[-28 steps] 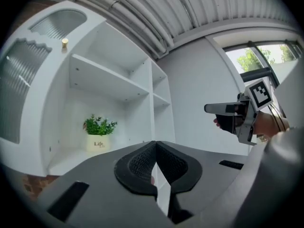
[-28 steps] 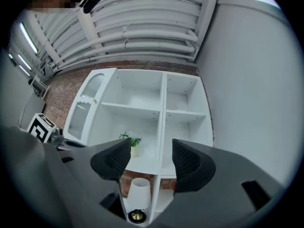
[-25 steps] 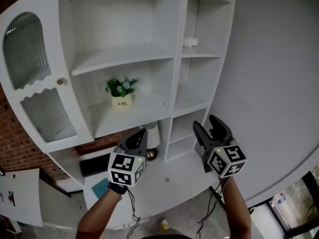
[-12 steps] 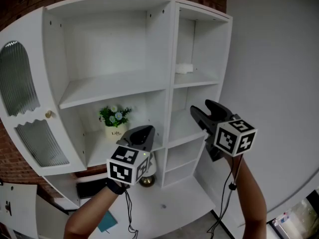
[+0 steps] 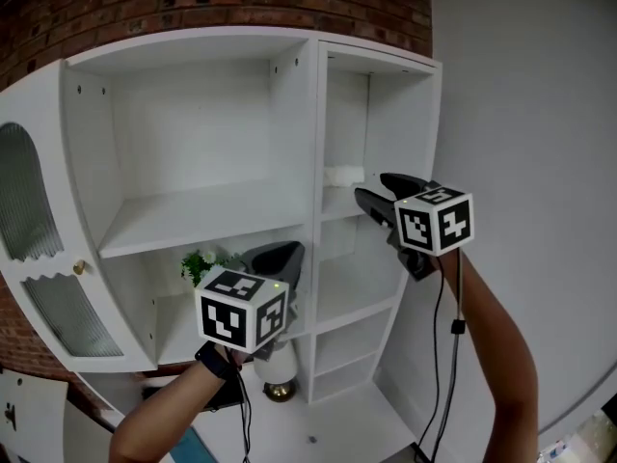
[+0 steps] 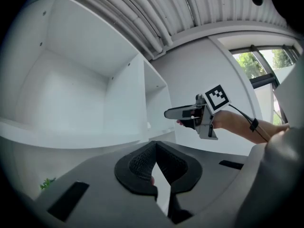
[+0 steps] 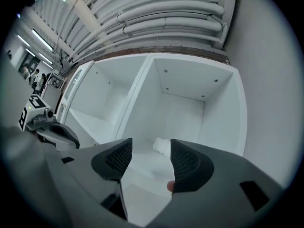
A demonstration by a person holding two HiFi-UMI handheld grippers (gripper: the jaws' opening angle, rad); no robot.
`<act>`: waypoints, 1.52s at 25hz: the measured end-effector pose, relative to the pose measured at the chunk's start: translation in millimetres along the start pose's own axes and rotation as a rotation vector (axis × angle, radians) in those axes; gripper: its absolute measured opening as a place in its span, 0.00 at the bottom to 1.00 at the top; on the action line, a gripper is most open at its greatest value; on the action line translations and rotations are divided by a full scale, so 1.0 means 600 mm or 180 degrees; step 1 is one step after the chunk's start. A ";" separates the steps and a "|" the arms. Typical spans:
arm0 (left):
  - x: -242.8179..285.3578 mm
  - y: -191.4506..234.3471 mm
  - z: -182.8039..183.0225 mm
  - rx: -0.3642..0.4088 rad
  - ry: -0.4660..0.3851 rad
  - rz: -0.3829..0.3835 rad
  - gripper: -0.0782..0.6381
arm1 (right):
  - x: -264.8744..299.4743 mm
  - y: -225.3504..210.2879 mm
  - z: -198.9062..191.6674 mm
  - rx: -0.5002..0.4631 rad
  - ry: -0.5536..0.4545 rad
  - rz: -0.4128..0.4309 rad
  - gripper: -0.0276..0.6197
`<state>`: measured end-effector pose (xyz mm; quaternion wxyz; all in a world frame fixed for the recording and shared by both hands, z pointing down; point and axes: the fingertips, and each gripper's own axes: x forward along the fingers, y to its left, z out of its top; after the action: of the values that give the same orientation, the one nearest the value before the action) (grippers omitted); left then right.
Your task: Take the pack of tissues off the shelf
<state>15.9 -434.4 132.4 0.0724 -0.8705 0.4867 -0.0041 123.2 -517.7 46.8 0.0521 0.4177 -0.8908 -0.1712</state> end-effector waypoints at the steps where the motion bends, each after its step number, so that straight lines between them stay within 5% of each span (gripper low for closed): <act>1: 0.005 0.002 0.006 -0.0022 -0.0008 0.0008 0.13 | 0.009 -0.009 0.003 -0.0058 0.0012 -0.0013 0.43; 23: 0.109 -0.019 0.093 0.0028 -0.0038 -0.0027 0.13 | 0.172 -0.115 -0.079 -0.0700 0.1112 0.0220 0.39; 38: 0.153 -0.018 0.073 -0.0040 -0.0012 -0.0071 0.13 | 0.205 -0.125 -0.114 -0.0665 0.1263 0.0390 0.33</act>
<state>76.9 -501.5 84.7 0.0678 -0.8764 0.4768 -0.0002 114.6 -673.6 78.4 0.2795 0.3807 -0.8642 -0.1735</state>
